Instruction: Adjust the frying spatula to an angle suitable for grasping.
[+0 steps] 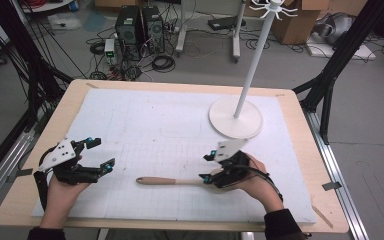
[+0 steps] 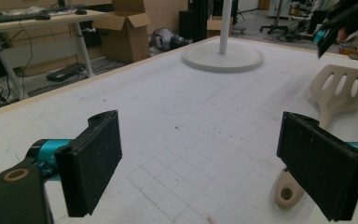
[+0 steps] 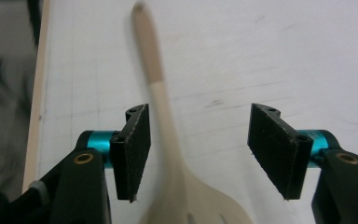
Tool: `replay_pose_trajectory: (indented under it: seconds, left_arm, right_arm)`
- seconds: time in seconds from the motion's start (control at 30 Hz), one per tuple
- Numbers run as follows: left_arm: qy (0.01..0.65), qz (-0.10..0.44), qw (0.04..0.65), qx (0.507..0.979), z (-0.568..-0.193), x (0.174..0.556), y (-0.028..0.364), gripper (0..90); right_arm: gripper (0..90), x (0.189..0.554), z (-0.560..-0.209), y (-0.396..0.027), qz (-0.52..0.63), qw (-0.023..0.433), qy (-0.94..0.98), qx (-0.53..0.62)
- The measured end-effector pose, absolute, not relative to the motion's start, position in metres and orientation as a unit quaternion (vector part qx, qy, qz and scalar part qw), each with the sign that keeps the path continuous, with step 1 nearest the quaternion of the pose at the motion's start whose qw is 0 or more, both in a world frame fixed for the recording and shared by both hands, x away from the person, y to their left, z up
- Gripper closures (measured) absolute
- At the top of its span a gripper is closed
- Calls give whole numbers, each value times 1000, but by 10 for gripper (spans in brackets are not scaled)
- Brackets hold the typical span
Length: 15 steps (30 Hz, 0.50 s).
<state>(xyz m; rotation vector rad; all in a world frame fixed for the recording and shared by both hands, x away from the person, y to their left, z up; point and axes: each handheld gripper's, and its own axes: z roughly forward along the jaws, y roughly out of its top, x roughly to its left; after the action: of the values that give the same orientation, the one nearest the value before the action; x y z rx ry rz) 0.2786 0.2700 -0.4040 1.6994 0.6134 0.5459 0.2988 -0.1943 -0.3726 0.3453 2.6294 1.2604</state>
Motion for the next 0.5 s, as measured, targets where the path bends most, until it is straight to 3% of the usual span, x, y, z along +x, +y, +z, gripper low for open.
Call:
replay_pose_trajectory:
  seconds: [0.1,0.17,0.27,0.5]
  left_arm:
    - [262,233,586,730,-404,279,270,142]
    - [263,233,586,730,-404,279,269,142]
    - [264,232,587,729,-405,279,268,142]
    - [263,231,586,731,-406,280,268,142]
  right_arm:
    - [362,294,-370,-216,470,107,865,141]
    - [287,289,-372,-246,518,124,827,177]
    - [216,286,-380,-271,552,110,796,224]
    - [143,288,-387,-304,606,118,733,285]
